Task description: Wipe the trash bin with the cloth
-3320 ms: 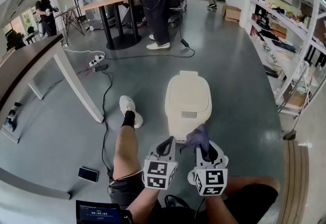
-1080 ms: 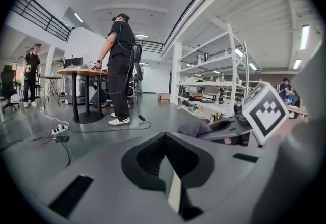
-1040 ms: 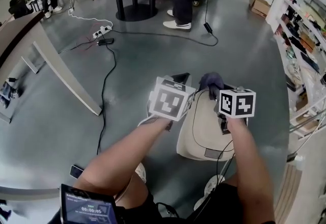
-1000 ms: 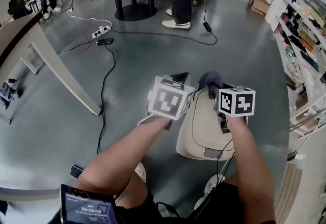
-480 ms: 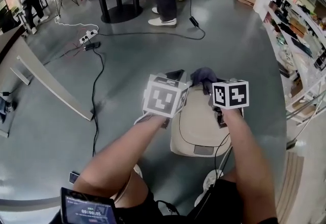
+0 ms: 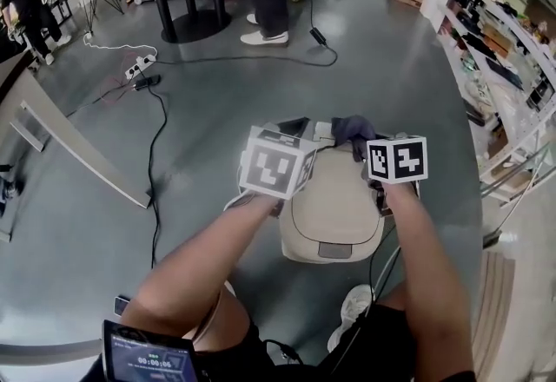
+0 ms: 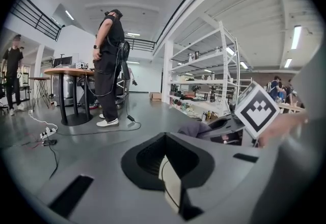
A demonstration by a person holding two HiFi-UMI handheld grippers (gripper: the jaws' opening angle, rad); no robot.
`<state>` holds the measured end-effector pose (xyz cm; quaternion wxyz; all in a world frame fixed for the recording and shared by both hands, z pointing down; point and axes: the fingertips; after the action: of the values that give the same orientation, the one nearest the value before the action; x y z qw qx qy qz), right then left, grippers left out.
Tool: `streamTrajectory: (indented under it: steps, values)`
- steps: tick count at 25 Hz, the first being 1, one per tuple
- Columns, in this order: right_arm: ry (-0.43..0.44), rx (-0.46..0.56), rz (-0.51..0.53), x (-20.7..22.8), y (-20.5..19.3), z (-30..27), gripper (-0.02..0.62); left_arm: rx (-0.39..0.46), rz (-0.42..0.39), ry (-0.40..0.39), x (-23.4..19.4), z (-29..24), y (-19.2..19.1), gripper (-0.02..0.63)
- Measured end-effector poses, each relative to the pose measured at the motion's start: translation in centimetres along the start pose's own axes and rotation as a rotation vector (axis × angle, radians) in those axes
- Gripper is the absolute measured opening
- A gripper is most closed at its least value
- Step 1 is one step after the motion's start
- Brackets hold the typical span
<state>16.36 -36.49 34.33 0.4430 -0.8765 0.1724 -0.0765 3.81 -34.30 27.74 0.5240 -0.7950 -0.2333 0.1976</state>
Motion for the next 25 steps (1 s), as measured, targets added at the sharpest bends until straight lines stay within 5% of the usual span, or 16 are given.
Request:
streamTrajectory:
  steps: [10, 18, 25]
  values:
    - [-0.042, -0.004, 0.003, 3.2, -0.9, 3.3, 0.089, -0.022, -0.030, 0.006, 0.1, 0.9, -0.6, -0.003]
    - [0.146, 0.027, 0.195, -5.4, 1.8, 5.9, 0.089, -0.028, -0.018, 0.024, -1.2, 2.8, -0.8, -0.003]
    - [0.209, -0.016, 0.331, -10.3, 0.9, 4.5, 0.089, -0.028, 0.000, 0.043, -2.2, 4.6, -1.1, -0.003]
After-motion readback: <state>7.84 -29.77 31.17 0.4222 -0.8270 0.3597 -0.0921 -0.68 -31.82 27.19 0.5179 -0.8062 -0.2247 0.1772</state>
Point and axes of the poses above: the fingertips, and each gripper's own axes: z backward along the fingers, x to its right, y out of its top, and after that the axes turned 1 degree about z, right-handed
